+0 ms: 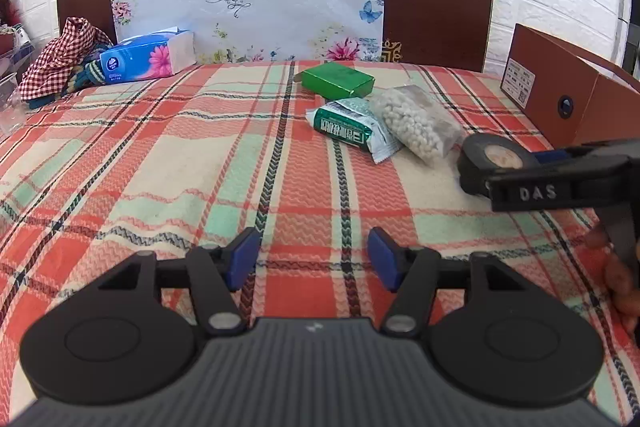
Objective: Organize objects
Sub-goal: 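Reach the left tool to the black tape roll and grasp it, then carry the black tape roll into the brown box and release it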
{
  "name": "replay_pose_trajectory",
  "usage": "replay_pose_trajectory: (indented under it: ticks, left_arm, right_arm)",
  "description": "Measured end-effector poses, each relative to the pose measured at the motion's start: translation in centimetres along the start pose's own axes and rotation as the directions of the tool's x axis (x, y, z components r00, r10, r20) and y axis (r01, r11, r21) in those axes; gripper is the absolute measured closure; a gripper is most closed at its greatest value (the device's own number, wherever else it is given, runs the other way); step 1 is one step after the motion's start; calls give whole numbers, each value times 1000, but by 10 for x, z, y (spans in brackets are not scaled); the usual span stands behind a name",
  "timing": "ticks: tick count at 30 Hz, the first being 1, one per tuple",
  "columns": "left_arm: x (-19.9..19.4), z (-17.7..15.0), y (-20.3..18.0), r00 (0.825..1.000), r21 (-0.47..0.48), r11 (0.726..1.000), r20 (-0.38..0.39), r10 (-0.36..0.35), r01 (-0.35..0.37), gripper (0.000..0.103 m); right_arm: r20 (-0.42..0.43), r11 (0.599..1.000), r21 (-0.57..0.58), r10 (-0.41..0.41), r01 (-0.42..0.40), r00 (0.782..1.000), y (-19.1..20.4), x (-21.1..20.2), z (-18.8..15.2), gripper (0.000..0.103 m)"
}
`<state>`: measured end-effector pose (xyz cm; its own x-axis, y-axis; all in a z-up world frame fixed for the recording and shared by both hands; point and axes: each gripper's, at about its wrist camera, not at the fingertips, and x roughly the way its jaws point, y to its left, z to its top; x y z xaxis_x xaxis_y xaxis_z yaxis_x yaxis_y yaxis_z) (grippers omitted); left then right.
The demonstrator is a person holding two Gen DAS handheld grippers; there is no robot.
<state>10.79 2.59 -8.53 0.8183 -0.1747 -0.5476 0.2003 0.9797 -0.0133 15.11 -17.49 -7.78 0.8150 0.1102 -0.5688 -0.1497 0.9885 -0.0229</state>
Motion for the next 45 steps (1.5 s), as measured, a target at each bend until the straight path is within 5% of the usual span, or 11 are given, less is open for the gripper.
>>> replay_pose_trajectory:
  ticks: [8,14,16,20,23,27,30,38,41,45]
  left_arm:
    - [0,0,-4,1000,20,1000,0,13,-13,39]
    - [-1,6,-21,996,51,996,-38,75,-73,37]
    - [-4,15,-31,995,-8,1000,-95,-28,27,37]
    - [-17,32,-83,949,-45,965,-173,-263,259,41]
    - [-26,40,-132,896,5,921,-231,-378,390,48]
    - [-25,37,-181,864,100,897,-334,-377,431,51]
    - [-11,24,-190,837,75,899,-404,-368,432,64]
    - [-25,51,-193,856,87,890,-330,-397,447,72]
    - [-36,82,-209,876,145,878,-246,-414,456,72]
    - [-31,132,-239,892,223,864,-130,-433,452,72]
  right_arm:
    - [-2,999,46,-27,27,1000,-17,-76,-53,27]
    - [48,987,105,-124,118,991,-42,-135,-102,27]
    - [62,989,89,-123,117,990,-40,-139,-106,26]
    - [63,990,54,-133,130,989,-36,-135,-104,22]
    - [70,991,74,-117,112,991,-40,-135,-105,22]
    - [77,992,80,-100,94,992,-43,-136,-106,22]
    - [83,993,94,-86,78,993,-45,-137,-107,22]
    - [156,989,122,-99,80,983,-49,-144,-103,26]
    - [261,986,121,-147,119,954,-56,-153,-89,26]
    - [408,974,129,-225,189,885,-81,-152,-56,26]
